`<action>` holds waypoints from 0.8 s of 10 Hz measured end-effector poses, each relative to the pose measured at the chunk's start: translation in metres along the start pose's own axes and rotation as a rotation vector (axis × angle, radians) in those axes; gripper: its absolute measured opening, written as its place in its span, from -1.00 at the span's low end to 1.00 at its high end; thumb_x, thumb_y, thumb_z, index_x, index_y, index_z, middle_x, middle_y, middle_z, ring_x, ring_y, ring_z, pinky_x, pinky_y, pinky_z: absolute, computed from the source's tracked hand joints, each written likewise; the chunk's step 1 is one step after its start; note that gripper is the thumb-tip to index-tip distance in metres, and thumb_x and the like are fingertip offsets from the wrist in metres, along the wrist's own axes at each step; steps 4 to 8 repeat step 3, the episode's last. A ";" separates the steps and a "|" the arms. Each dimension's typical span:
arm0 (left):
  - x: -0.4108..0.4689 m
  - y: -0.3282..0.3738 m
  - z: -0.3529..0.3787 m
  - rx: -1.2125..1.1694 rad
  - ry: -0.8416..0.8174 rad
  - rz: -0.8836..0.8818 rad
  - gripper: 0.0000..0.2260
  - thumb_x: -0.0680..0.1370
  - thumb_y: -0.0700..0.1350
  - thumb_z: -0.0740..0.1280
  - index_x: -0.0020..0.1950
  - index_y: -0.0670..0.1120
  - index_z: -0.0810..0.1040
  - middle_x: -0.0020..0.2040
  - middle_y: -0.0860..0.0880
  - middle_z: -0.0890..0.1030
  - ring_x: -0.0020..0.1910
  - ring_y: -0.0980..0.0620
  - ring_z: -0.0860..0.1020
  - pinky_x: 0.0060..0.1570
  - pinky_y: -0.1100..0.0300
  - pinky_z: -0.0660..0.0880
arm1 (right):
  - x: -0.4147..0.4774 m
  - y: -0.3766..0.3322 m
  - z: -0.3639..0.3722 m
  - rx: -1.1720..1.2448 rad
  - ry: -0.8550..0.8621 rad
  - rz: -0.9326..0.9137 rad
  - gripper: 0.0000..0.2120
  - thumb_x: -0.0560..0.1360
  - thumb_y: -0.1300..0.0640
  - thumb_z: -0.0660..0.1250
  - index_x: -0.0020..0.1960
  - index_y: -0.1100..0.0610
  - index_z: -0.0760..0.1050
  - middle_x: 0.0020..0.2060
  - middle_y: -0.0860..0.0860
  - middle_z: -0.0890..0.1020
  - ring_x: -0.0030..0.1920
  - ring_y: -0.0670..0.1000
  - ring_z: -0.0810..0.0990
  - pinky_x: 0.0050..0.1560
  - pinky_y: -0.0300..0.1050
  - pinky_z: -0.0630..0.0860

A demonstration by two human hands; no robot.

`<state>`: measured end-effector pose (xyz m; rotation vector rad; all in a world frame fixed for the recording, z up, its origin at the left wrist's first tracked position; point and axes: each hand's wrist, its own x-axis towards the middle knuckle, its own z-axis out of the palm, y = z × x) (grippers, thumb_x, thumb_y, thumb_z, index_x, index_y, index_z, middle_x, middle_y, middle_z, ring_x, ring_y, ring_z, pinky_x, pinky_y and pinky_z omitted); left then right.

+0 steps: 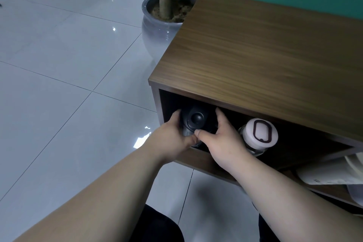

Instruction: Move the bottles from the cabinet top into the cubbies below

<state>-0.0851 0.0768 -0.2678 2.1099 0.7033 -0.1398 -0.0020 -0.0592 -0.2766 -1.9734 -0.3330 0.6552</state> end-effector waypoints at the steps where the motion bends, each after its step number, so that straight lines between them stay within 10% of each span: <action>1: -0.001 -0.001 -0.001 0.016 -0.052 -0.020 -0.32 0.51 0.20 0.46 0.53 0.05 0.27 0.14 0.09 0.63 0.07 -0.03 0.58 -0.08 0.17 0.53 | -0.003 0.000 -0.005 -0.046 -0.014 -0.013 -0.09 0.28 -0.12 0.42 0.58 -0.16 0.15 0.44 -0.21 0.44 0.48 -0.09 0.39 0.49 -0.06 0.30; 2: -0.006 -0.007 -0.005 0.065 -0.111 -0.088 -0.12 0.51 0.25 0.44 0.67 -0.01 0.09 0.53 -0.05 0.48 0.42 -0.10 0.51 0.11 0.16 0.43 | -0.010 -0.001 -0.016 -0.071 -0.021 -0.002 -0.15 0.46 0.04 0.44 0.63 -0.03 0.08 0.50 -0.11 0.35 0.52 -0.10 0.27 0.48 -0.12 0.21; 8: -0.024 -0.007 -0.009 0.097 -0.132 -0.120 -0.13 0.53 0.25 0.42 0.68 -0.06 0.09 0.53 -0.09 0.49 0.41 -0.11 0.52 0.16 0.17 0.42 | -0.032 0.005 -0.028 -0.116 -0.023 0.017 -0.09 0.40 -0.07 0.42 0.64 0.01 0.06 0.57 -0.03 0.31 0.56 -0.03 0.26 0.55 -0.01 0.22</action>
